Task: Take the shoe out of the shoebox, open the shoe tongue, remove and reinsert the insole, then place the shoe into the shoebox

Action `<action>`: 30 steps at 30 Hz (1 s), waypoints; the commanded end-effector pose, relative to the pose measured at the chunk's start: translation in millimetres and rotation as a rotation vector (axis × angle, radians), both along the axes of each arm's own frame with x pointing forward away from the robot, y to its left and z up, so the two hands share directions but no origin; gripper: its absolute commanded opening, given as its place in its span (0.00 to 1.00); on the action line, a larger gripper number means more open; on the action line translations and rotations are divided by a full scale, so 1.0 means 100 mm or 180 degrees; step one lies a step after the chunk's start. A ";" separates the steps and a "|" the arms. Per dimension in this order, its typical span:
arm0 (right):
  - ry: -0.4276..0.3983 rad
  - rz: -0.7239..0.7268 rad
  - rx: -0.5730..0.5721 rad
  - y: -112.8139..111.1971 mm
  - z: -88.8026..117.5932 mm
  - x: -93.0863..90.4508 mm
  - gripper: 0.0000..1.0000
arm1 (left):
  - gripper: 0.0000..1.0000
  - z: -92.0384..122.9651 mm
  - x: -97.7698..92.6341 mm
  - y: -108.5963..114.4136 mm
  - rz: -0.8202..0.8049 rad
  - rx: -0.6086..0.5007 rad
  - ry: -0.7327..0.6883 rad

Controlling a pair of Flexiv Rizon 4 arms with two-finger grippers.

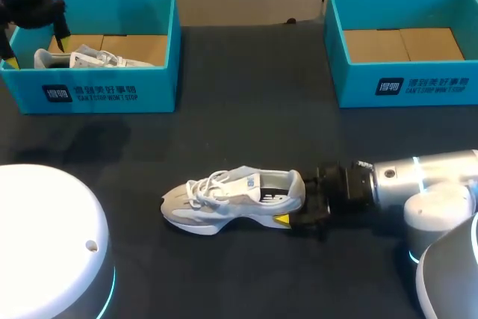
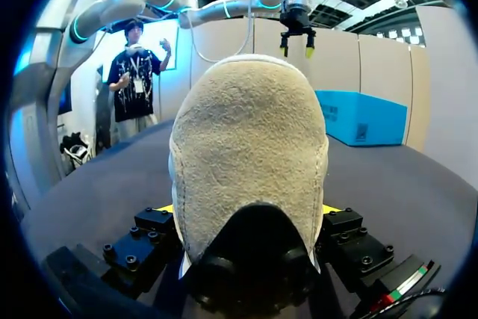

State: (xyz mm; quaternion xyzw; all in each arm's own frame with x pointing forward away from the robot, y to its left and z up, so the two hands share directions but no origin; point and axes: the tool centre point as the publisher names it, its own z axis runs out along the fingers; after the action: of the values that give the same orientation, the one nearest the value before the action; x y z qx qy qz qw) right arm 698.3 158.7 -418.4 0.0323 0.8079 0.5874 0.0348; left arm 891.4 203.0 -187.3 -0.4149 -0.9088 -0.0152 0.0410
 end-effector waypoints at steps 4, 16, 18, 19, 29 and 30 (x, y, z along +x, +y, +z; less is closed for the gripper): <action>0.0000 -0.0004 -0.0016 0.01 0.01 -0.01 0.00 | 1.00 0.01 0.00 0.00 -0.0011 0.0012 0.0002; 0.0000 -0.0004 -0.0016 0.01 0.01 -0.01 0.00 | 1.00 -0.03 -0.51 -0.29 0.1673 0.0189 -0.0044; 0.0000 -0.0004 -0.0016 0.01 0.01 -0.01 0.00 | 1.00 -0.06 -0.58 -0.35 0.2088 0.0241 -0.0006; 0.0000 -0.0004 -0.0016 0.01 0.01 -0.01 0.00 | 1.00 -0.06 -0.59 -0.37 0.2215 0.0258 0.0102; 0.0000 -0.0004 -0.0016 0.01 0.01 -0.01 0.00 | 1.00 -0.07 -0.61 -0.40 0.2874 0.0186 0.0322; 0.0000 -0.0004 -0.0016 0.01 0.01 -0.01 0.00 | 1.00 -0.07 -0.61 -0.40 0.2874 0.0186 0.0322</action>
State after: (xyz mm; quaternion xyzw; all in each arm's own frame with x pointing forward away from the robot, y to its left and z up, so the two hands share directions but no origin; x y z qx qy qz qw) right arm 698.3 158.8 -418.4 0.0324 0.8079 0.5874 0.0349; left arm 821.0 163.0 -194.6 -0.0532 -0.9961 -0.0097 0.0700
